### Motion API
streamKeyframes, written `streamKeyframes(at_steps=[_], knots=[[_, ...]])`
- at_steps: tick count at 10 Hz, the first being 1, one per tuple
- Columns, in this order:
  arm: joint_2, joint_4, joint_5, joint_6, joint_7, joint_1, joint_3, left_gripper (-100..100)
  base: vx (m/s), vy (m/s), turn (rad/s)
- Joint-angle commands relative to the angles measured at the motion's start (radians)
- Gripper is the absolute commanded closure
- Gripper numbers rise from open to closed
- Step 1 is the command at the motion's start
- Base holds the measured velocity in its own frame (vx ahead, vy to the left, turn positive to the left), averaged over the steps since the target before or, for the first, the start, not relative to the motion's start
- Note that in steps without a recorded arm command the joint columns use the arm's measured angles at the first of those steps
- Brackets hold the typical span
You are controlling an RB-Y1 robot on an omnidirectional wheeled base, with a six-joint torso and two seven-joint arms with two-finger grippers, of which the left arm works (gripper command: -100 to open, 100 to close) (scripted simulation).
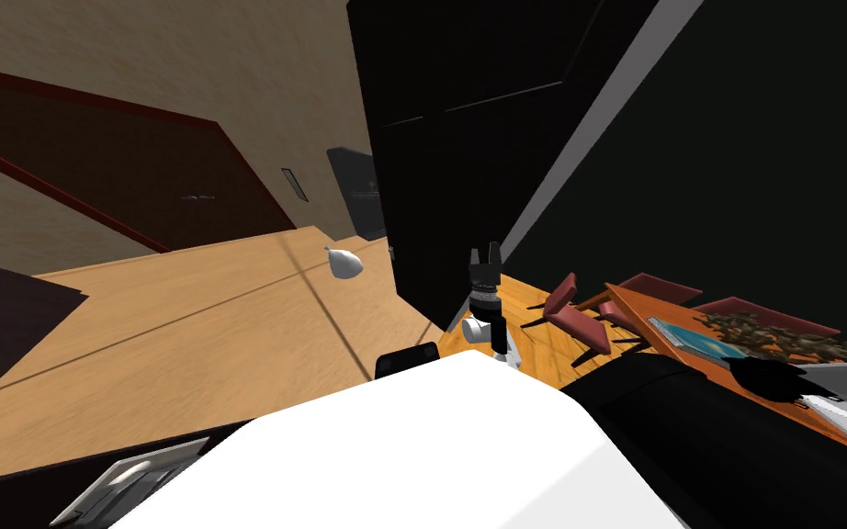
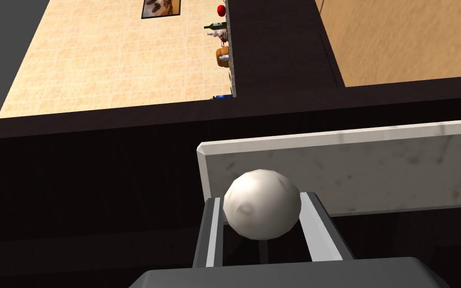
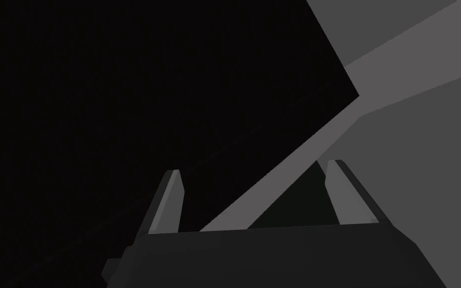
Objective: Push the door open
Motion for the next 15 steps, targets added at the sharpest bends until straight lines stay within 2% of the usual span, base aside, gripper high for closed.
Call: streamKeyframes(at_steps=[1, 5, 6, 7, 10, 15], knots=[[0.008, 0.013, 0.010, -0.017, -0.003, -0.001, 0.023, 100, 0.147, 0.155, 0.034], [-0.011, 0.013, 0.033, -0.020, -0.019, 0.001, 0.074, 100, 0.144, 0.150, 0.040], [-0.007, 0.025, 0.030, -0.025, -0.015, 0.001, 0.067, 100, 0.053, 0.060, 0.026], [0.001, 0.024, 0.041, -0.026, -0.022, 0.003, 0.089, 100, 0.063, 0.103, 0.032], [0.009, 0.025, 0.059, -0.028, -0.034, 0.004, 0.127, 100, 0.106, 0.176, 0.030], [-0.001, 0.026, 0.093, -0.032, -0.057, 0.006, 0.198, 100, 0.122, 0.203, 0.039]])
